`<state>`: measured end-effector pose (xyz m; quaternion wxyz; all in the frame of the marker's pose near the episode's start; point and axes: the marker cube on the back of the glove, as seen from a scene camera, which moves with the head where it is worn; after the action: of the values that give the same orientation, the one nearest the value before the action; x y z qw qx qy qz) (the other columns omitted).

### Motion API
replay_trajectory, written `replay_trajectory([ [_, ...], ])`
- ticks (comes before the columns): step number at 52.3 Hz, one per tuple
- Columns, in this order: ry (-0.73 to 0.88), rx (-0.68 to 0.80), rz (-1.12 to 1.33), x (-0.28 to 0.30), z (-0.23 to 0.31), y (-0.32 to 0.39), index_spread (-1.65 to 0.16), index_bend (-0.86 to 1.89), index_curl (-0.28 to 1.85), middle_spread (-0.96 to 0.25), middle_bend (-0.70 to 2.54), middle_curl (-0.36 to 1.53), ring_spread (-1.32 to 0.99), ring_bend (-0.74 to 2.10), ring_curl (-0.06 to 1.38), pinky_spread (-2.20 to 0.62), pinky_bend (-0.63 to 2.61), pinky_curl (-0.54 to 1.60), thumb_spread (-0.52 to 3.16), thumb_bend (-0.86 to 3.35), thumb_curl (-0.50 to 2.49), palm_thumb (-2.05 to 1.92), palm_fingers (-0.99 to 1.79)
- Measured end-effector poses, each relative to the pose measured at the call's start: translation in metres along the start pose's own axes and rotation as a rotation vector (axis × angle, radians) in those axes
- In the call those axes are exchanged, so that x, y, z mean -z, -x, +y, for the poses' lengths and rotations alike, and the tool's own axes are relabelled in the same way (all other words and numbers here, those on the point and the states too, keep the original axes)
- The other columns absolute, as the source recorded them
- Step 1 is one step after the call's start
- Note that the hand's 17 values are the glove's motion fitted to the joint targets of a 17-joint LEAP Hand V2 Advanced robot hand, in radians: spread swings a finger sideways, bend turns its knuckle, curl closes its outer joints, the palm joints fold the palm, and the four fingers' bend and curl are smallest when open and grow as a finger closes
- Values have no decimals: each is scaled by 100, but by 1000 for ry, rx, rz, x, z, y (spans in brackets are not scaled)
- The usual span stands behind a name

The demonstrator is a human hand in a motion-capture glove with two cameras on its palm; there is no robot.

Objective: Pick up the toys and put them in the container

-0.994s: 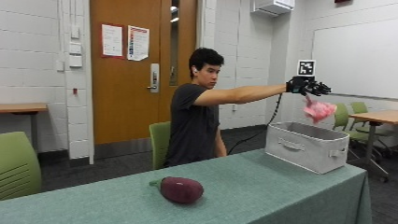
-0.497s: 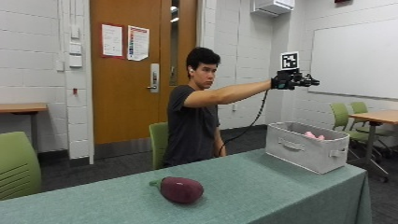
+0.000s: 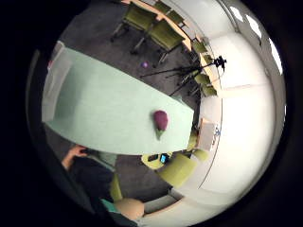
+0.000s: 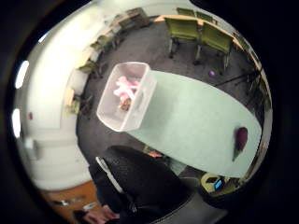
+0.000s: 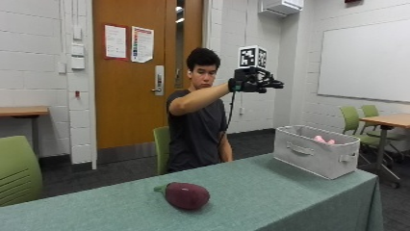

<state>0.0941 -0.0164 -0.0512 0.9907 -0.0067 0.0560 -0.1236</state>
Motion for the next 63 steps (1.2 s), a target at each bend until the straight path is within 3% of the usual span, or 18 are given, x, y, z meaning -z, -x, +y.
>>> replay_trajectory([
  [3, -10, -118, 44, -7, 8, -39, -27, 13, 26, -3, 20, 41, -19, 18, 22, -8, 60, 27, 85, -15, 17, -21, -15],
  [13, 17, -238, 55, -31, 51, -127, -26, 16, 27, -4, 20, 41, -23, 16, 21, -10, 53, 28, 85, -14, 14, -21, -11],
  [27, 39, -373, 15, -131, 69, -242, -29, 14, 28, -6, 20, 41, -25, 16, 20, -9, 52, 30, 88, -12, 12, -18, -8],
  [45, 169, -446, -64, -276, 88, -301, -32, 16, 28, -10, 19, 41, -24, 11, 18, -5, 61, 34, 94, -11, 12, -15, -13],
  [63, 215, -475, -136, -332, 104, -316, -38, 26, 36, -12, 12, 36, -20, 11, 11, -1, 70, 38, 100, -6, 14, -8, -12],
])
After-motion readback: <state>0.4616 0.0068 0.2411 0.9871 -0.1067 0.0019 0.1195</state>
